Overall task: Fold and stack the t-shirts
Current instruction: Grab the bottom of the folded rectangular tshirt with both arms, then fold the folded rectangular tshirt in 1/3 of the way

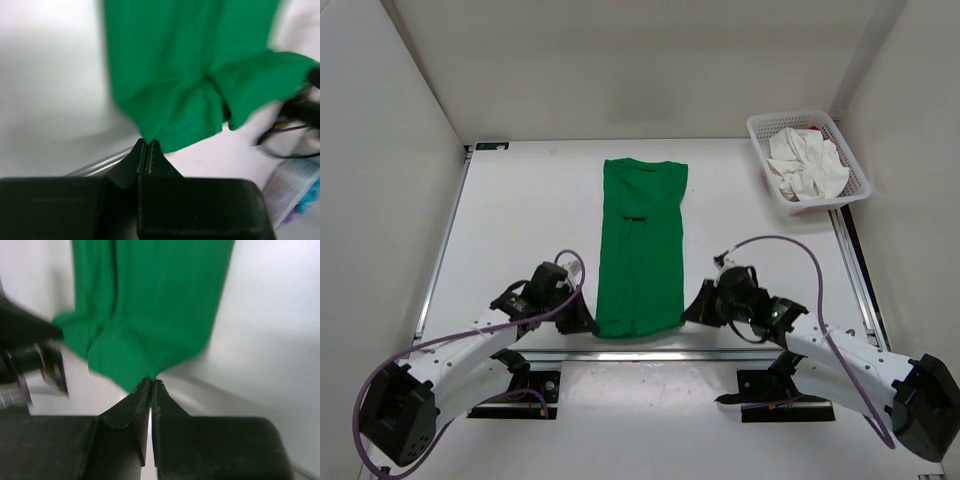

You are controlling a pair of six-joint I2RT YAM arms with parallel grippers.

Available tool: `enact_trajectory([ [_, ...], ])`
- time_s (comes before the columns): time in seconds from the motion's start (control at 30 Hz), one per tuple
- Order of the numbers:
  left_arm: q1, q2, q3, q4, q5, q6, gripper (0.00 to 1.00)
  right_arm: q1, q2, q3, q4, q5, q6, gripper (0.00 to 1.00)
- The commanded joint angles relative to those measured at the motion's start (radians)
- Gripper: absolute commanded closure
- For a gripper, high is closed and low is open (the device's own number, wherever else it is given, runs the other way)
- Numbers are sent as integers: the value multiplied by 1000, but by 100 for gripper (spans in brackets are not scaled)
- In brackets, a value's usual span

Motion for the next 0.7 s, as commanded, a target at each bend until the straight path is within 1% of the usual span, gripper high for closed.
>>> enact_trajectory([
  [0.0,83,58,189,54,28,32,100,-180,91,158,15,-82,-160,100],
  [0.03,132,116,235,108,41,32,100,-251,138,179,32,-121,-215,100],
  [0.07,153,189,277,143,60,33,100,-317,211,229,46,-149,-266,100],
  [0.1,186,279,304,169,73,41,100,-337,252,287,50,-174,-307,100],
  [0.13,204,327,364,182,58,47,100,-378,328,362,43,-175,-323,100],
  [0.17,209,404,415,206,53,55,100,-404,405,395,44,-182,-357,99],
  [0.2,218,470,436,217,50,44,100,-429,443,457,37,-182,-384,100],
  [0.23,230,499,482,242,36,38,100,-441,511,491,38,-195,-395,100],
  [0.3,262,606,577,248,-4,41,100,-478,638,611,37,-203,-415,100],
  [0.33,270,634,603,251,-10,47,100,-483,664,633,37,-208,-426,100],
  [0.37,291,685,640,260,-16,43,100,-498,719,698,28,-221,-434,100],
  [0.43,299,757,709,254,-31,47,100,-515,793,798,15,-229,-437,100],
  [0.5,318,860,798,239,-45,53,100,-533,887,866,4,-229,-452,100],
  [0.6,329,940,860,254,-54,50,100,-553,968,936,4,-248,-463,100],
  [0.67,327,998,907,231,-59,66,100,-564,1037,992,-31,-251,-475,100],
])
